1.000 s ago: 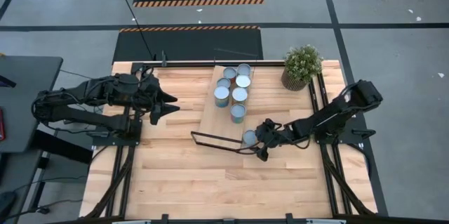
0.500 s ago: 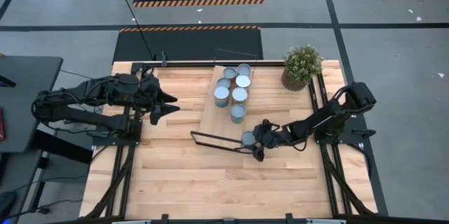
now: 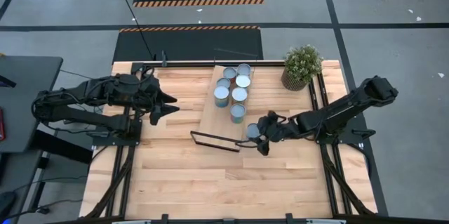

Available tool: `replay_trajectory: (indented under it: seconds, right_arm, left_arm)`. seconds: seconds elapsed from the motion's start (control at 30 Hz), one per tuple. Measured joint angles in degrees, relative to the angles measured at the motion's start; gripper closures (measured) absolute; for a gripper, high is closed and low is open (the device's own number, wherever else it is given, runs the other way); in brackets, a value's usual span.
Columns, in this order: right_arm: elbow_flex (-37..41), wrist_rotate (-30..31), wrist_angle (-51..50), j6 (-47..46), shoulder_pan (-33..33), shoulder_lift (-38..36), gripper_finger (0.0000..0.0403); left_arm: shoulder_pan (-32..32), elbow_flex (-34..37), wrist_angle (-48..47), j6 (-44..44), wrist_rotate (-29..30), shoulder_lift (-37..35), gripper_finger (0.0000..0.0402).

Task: Pick and place cans onto a shelf
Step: Put the white can on the shelf

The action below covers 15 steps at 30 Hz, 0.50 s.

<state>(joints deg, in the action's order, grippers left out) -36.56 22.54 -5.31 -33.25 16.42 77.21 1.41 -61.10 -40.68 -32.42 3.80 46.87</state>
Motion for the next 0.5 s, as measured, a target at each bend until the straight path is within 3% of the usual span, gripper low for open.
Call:
replay_trajectory:
  seconds: [0.13,0.33,0.5]
  right_arm:
    - [-2.12,1.21,5.41,7.52,-1.17,-0.23,0.0094]
    - [-2.03,1.24,16.75,9.25,-4.47,6.13,0.0094]
    - [-1.91,-2.97,22.86,9.46,-5.36,11.88,0.0094]
  left_arm:
    - [0.00,0.00,-0.07,0.00,0.00,-0.03,0.0169]
    - [0.02,0.00,-0.06,0.00,0.02,-0.01,0.0169]
    - [-0.02,0.00,-0.47,-0.03,0.00,-0.02,0.0169]
